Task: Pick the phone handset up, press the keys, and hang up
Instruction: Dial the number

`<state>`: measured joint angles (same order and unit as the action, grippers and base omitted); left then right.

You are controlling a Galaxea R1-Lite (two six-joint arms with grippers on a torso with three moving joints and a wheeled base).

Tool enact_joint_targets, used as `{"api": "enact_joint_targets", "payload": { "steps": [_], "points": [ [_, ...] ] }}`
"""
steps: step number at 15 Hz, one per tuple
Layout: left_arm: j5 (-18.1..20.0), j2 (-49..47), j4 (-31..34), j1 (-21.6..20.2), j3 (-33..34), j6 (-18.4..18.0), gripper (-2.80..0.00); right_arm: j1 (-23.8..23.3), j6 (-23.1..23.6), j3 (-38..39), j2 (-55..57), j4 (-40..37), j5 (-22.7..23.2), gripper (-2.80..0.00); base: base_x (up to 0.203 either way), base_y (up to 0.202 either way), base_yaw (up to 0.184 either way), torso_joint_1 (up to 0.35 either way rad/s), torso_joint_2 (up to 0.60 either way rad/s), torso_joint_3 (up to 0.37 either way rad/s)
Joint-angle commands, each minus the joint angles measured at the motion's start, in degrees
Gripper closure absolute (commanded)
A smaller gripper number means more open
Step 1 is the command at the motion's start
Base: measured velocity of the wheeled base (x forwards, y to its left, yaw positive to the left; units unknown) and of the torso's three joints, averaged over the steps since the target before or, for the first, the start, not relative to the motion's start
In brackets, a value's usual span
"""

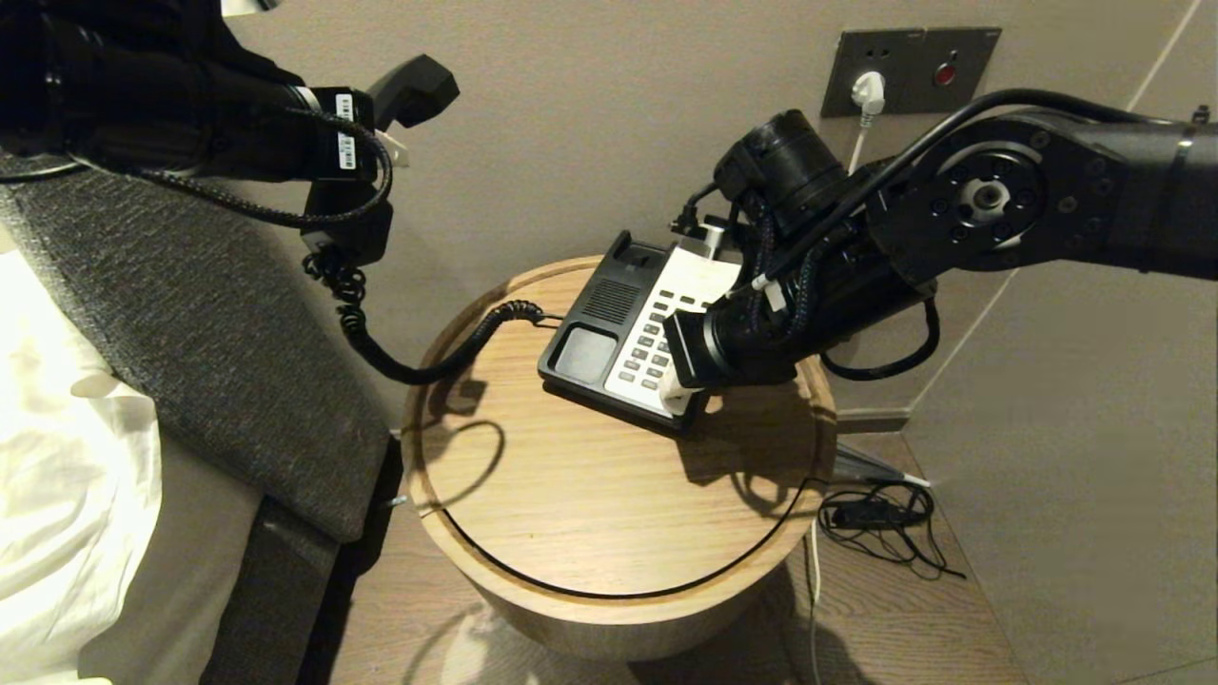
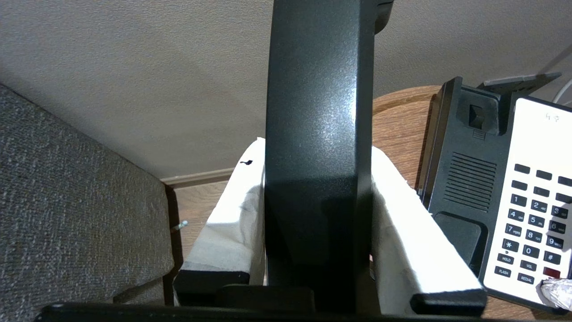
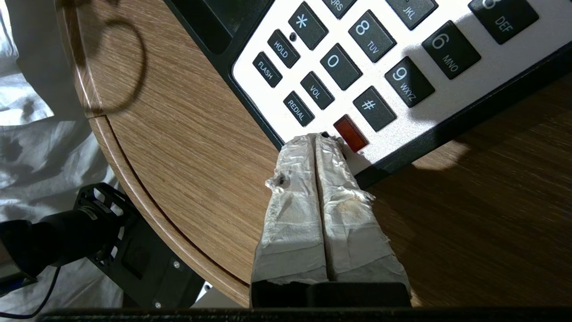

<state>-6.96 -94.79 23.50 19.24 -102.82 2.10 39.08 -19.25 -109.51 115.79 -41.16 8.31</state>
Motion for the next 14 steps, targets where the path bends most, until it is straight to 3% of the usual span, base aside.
{"api": "enact_joint_targets", "payload": {
  "steps": [1,14],
  "points": [
    [-0.07,-0.22,0.14,0.01,-0.10,0.01,0.00,0.03,-0.06,0.00,0.14,-0.15,-0.05,0.00,0.000,0.000,0.000,0.000,0.00,0.000],
    [0.02,0.05,0.23,0.01,-0.37,0.01,0.00,0.14,-0.08,-1.23,-1.43,-0.72,-0.19,0.00,0.000,0.000,0.000,0.000,0.00,0.000]
  ]
}}
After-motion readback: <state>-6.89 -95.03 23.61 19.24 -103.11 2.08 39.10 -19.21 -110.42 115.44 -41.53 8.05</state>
